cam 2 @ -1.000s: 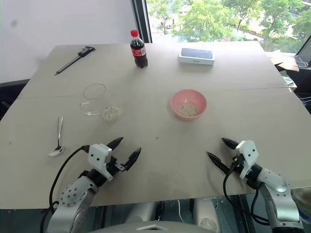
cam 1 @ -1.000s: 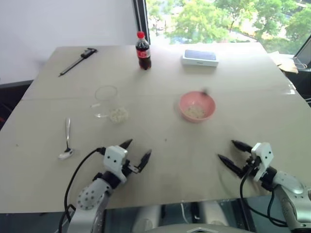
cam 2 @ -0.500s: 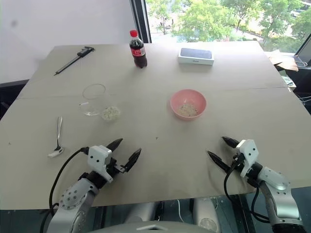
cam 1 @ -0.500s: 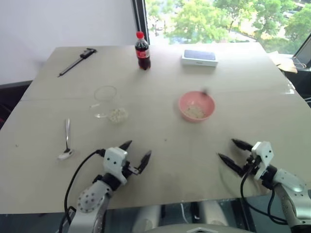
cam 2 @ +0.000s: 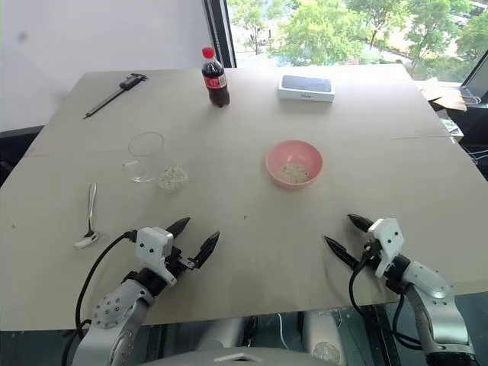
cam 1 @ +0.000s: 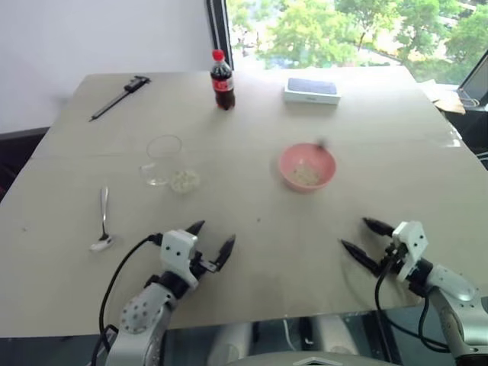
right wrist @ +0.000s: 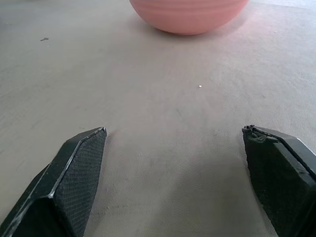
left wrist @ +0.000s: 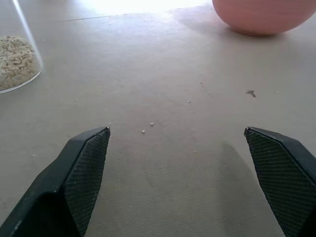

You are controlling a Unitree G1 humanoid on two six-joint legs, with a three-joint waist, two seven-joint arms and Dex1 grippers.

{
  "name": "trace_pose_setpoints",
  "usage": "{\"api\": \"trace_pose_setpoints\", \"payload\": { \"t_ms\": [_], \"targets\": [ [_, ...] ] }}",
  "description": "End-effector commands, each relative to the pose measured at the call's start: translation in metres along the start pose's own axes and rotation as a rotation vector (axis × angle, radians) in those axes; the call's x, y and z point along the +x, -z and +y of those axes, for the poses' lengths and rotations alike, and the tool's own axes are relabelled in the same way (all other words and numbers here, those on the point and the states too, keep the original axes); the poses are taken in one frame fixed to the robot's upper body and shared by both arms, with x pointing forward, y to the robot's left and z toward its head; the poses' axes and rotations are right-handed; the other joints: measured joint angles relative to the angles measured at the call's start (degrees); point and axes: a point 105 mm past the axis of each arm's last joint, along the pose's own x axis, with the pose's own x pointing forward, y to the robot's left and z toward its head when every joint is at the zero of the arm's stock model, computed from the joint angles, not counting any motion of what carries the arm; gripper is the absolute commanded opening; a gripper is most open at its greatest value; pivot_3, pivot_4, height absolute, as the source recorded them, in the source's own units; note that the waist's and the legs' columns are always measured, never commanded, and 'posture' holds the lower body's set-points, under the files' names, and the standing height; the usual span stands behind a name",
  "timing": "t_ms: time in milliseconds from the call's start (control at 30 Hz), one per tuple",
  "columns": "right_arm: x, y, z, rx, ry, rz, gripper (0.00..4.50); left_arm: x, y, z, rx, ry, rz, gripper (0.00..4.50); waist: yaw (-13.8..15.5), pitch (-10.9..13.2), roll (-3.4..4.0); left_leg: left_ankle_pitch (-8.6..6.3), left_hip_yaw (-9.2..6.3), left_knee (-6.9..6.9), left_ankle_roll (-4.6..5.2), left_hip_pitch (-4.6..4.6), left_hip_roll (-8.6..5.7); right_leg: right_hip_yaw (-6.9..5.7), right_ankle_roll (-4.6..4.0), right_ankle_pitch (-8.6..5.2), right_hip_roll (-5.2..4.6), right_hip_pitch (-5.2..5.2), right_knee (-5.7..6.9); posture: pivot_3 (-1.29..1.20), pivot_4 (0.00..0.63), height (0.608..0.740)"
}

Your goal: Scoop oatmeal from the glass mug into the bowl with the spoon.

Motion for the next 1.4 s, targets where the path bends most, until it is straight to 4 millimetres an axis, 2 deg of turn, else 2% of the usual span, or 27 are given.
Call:
{"api": "trace_pose_setpoints", "payload": {
  "t_ms": [33,100,233,333,500,600,867,1167,1333,1400],
  "targets": [
    [0.004,0.001,0.008,0.021,-0.041,0.004,4.44,-0.004,-0.009,0.008,0.006,-0.034,-0.020,4.50,0.0,0.0,0.00,0.00,0.00,0.00,0.00,0.00,0.00,0.00,-0.03,0.02,0.00,0.00,0.00,0.00,0.150,0.740],
    [0.008,-0.004,0.014,0.024,-0.076,-0.013,4.44,-0.006,-0.012,0.013,-0.028,-0.030,-0.026,4.50,-0.1,0.0,0.01,0.00,-0.01,0.00,0.00,0.01,0.02,-0.01,-0.04,0.02,0.02,0.00,0.00,0.00,0.150,0.740],
    [0.011,-0.019,0.030,-0.018,-0.204,-0.032,4.44,-0.012,-0.025,0.038,-0.069,-0.133,-0.076,4.50,-0.2,0.1,0.10,0.00,-0.01,0.00,0.00,-0.01,0.07,-0.02,-0.04,0.02,0.06,-0.04,0.01,0.00,0.150,0.740],
    [0.015,-0.044,0.041,-0.028,-0.296,-0.094,4.44,-0.020,-0.038,0.067,-0.060,-0.265,-0.109,4.50,-0.1,0.2,0.14,0.00,-0.01,0.00,0.00,-0.04,0.02,-0.02,-0.05,0.03,0.03,-0.04,0.01,0.00,0.150,0.740],
    [0.019,-0.071,0.054,-0.054,-0.415,-0.125,4.44,-0.032,-0.061,0.110,-0.043,-0.463,-0.135,4.50,0.0,0.2,0.11,0.00,-0.08,0.00,-0.01,-0.05,0.00,-0.07,-0.03,0.07,0.04,-0.04,0.01,0.00,0.150,0.740],
    [0.021,-0.081,0.060,-0.066,-0.486,-0.115,4.44,-0.038,-0.064,0.122,-0.075,-0.543,-0.116,4.50,0.0,0.2,0.12,0.00,-0.08,0.00,-0.02,-0.09,-0.04,-0.05,0.13,0.16,0.02,-0.06,-0.01,0.00,0.150,0.740],
    [0.026,-0.098,0.069,-0.089,-0.563,-0.146,4.44,-0.058,-0.059,0.148,-0.122,-0.708,-0.039,4.50,0.0,0.2,0.05,0.01,-0.11,0.00,-0.04,-0.09,-0.03,-0.08,0.14,0.17,0.02,-0.07,0.00,0.00,0.150,0.740],
    [0.031,-0.111,0.082,-0.108,-0.627,-0.178,4.44,-0.080,-0.035,0.176,-0.146,-0.802,0.127,4.50,0.0,0.2,0.05,0.01,-0.10,-0.01,-0.06,-0.09,-0.06,-0.07,0.13,0.17,0.01,-0.09,0.00,0.00,0.150,0.740],
    [0.034,-0.114,0.088,-0.119,-0.651,-0.186,4.44,-0.079,-0.001,0.181,-0.255,-0.772,0.274,4.50,0.0,0.2,0.05,0.02,-0.13,-0.02,-0.07,-0.10,-0.05,-0.10,0.12,0.17,0.02,-0.11,0.02,0.00,0.150,0.740],
    [0.035,-0.115,0.089,-0.120,-0.653,-0.188,4.44,-0.079,0.006,0.183,-0.279,-0.776,0.302,4.50,0.1,0.2,0.06,0.02,-0.14,-0.01,-0.07,-0.08,-0.07,-0.12,0.13,0.17,0.00,-0.09,0.02,0.00,0.150,0.740]
  ]
}}
